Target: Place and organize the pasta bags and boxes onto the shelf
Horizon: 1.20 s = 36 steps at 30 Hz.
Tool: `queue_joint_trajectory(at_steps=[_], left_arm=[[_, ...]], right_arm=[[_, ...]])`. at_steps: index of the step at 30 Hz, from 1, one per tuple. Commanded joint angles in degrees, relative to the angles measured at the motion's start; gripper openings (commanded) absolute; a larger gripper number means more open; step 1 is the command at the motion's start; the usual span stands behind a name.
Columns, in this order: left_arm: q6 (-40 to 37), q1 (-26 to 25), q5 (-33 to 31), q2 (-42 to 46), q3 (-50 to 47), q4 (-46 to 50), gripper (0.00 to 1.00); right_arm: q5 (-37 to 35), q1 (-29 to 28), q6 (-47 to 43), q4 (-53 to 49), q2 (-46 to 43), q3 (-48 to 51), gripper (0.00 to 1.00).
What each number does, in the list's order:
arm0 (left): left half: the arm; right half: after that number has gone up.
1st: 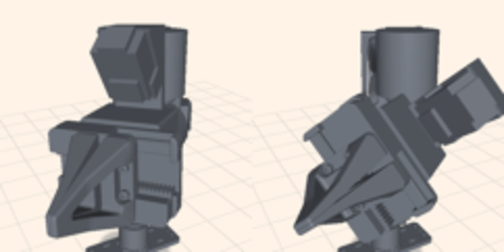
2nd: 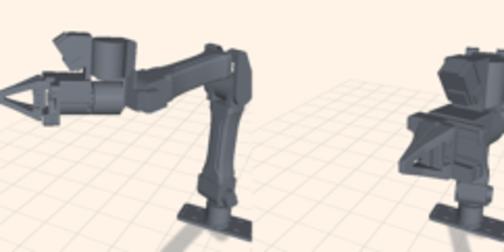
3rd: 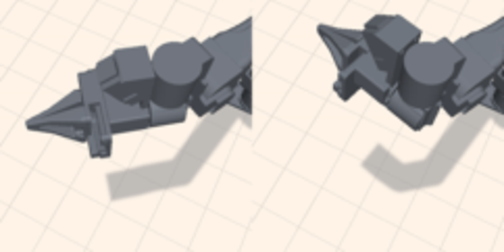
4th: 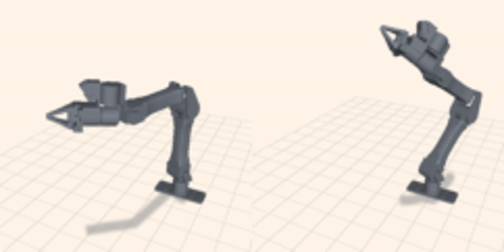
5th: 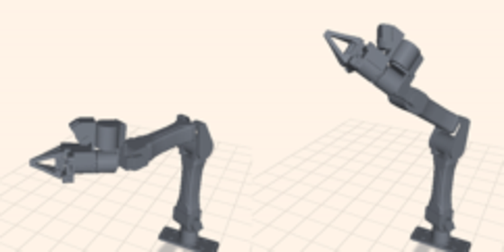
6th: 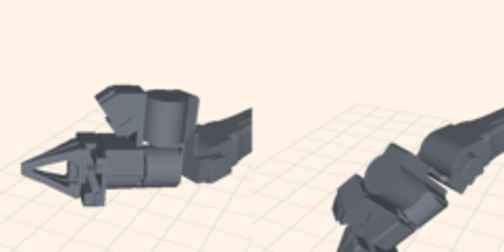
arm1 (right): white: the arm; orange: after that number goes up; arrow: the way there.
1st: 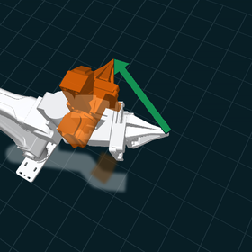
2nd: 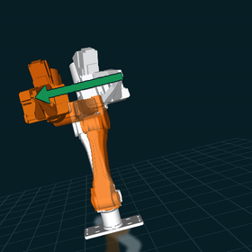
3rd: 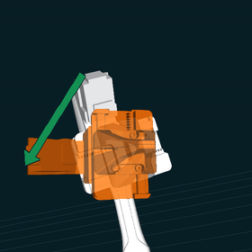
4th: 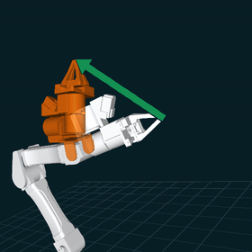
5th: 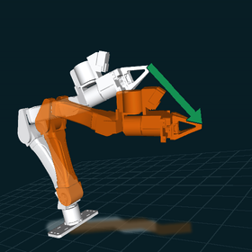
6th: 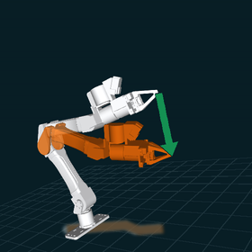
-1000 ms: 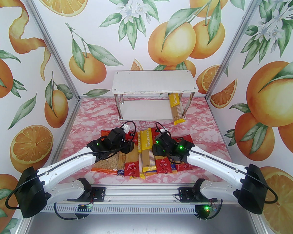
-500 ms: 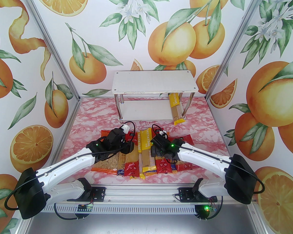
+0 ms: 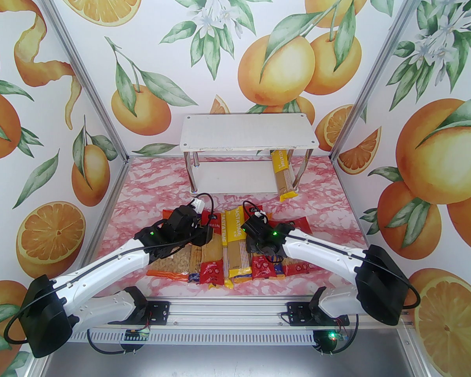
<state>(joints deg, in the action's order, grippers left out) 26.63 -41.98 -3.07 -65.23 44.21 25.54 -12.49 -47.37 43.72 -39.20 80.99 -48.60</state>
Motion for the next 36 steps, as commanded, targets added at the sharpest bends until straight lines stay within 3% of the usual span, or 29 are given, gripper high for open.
queue_joint_trajectory(at_steps=[1, 3, 7, 20, 22, 29, 36], left_arm=[[-0.8, 0.7, -0.8, 1.5, -0.7, 0.4, 0.56], [-0.9, 1.0, -1.2, 1.8, -0.5, 0.9, 0.55], [-1.3, 1.9, -1.3, 3.0, 0.0, 1.9, 0.55], [-3.1, 5.3, -3.4, 5.0, 2.4, 4.2, 0.54], [-3.4, 6.5, -3.6, 5.2, 3.2, 4.2, 0.54], [-4.4, 8.4, -3.3, 6.8, 4.9, 4.9, 0.54], [-5.0, 9.6, -3.4, 8.3, 5.1, 6.3, 0.54]], right_arm=[[2.5, 0.5, -0.7, 0.4, 0.1, -0.4, 0.33], [3.0, 0.6, -0.5, 0.5, 0.1, -0.3, 0.16], [3.4, 1.2, -0.3, 0.6, -0.8, -0.4, 0.0], [0.7, 3.1, -3.8, -1.9, -7.0, -7.2, 0.0], [1.0, 4.4, -6.2, -2.1, -6.8, -12.1, 0.0], [5.2, 6.0, -7.7, 6.0, 1.1, -22.7, 0.0], [3.8, 6.4, -10.1, 9.2, 15.3, -37.6, 0.0]])
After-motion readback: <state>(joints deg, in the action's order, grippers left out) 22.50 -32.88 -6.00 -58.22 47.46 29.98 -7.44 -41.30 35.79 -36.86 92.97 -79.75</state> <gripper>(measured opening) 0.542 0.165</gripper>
